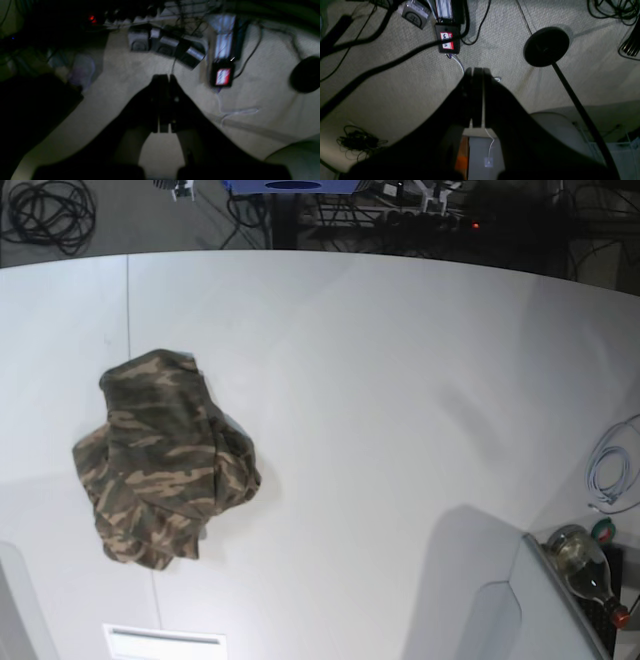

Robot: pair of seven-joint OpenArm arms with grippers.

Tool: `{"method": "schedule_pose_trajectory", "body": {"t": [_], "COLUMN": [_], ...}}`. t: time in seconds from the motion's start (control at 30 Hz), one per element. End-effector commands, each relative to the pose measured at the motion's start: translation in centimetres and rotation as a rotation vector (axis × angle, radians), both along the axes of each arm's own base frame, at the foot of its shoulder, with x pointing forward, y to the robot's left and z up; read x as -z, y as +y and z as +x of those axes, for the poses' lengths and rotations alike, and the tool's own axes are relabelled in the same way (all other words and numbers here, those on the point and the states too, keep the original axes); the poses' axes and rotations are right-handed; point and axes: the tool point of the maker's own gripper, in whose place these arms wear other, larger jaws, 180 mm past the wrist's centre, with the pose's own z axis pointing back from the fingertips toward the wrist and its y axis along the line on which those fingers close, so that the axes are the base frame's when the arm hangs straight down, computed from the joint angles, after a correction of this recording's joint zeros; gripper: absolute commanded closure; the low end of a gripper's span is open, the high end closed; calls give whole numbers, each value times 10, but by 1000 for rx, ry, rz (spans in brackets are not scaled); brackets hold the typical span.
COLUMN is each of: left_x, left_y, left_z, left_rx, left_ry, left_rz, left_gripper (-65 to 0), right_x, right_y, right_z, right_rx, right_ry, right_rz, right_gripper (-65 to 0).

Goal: Layout the t-shirt on the table in an organized manner, then fold the t-shirt properly

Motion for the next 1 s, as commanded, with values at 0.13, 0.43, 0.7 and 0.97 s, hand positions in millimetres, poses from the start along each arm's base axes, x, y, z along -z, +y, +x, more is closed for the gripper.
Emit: {"method": "schedule_pose_trajectory", "body": {"t": [0.13, 0.43, 0.7, 0.97], "left_x": [-10, -52, -113, -191], "left_y": [21, 41, 36, 21], "left_z": [-24, -20, 12, 106], "left_rx": [25, 108, 229, 98], "left_ry": [6, -147, -329, -637], "left_rz": [32, 48, 21, -110], "left_gripper": [0, 0, 0, 0], "right_x": [-14, -58, -106, -178], "right_y": [-3, -1, -37, -55], "right_z": [-23, -26, -8, 67], "right_rx": [5, 11, 136, 122], "right_ry": [19, -24, -122, -375], "right_rz": [-12, -15, -110, -154], "right_gripper": [-2, -2, -2, -2]}}
